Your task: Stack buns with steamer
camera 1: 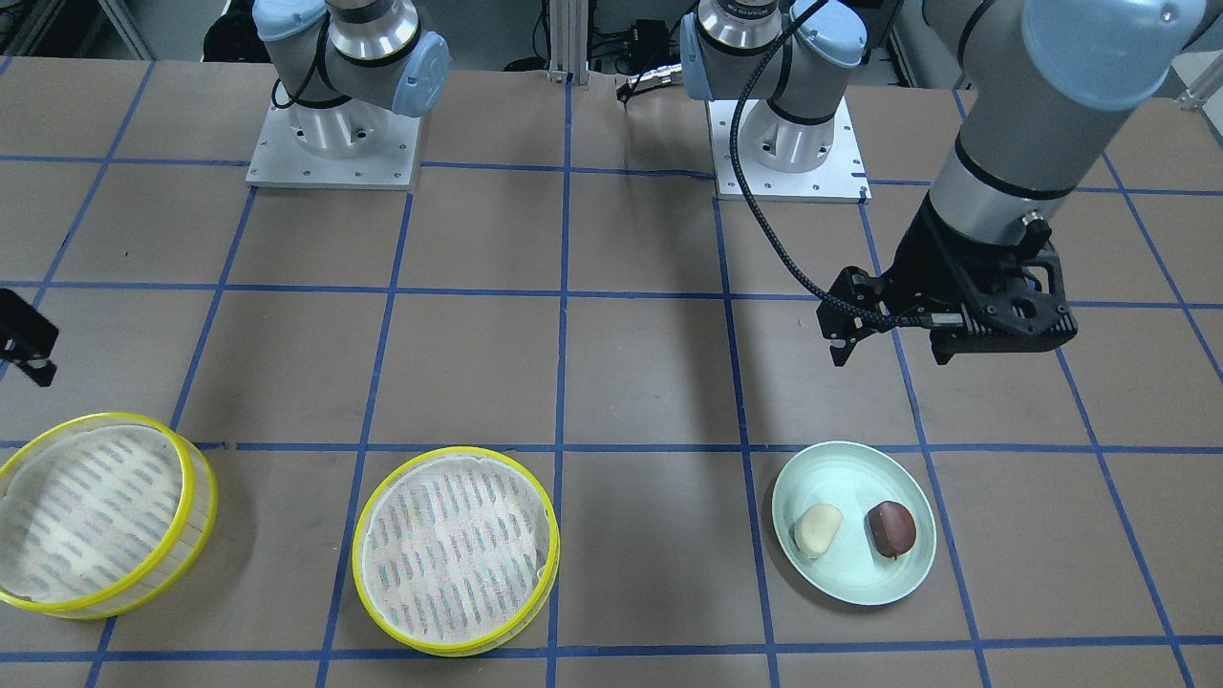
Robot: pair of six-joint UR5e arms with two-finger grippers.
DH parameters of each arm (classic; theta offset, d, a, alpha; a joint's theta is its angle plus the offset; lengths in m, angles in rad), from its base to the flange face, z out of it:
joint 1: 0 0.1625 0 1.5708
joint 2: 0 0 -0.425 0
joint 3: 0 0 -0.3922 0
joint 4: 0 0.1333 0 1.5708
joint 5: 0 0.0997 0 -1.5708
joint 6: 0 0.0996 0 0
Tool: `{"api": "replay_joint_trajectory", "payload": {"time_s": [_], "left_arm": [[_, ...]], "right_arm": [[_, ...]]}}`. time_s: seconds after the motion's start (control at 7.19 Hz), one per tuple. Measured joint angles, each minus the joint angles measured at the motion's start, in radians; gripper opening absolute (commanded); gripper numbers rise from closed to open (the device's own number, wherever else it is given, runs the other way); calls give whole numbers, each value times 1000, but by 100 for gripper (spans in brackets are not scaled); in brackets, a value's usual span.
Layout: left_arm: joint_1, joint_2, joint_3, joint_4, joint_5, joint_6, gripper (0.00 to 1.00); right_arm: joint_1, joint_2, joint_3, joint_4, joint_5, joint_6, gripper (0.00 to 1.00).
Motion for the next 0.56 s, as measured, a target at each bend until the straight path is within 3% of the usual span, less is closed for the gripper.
{"api": "replay_joint_trajectory", "payload": {"time_s": [0.28, 0.56], "left_arm": [[24, -48, -102, 179, -1, 12, 100], [39, -111, -148, 280, -6, 136, 100]], "right_arm": [[-87, 152, -4, -163, 38, -124, 100], [-105, 272, -4, -284, 50, -151, 97]]}}
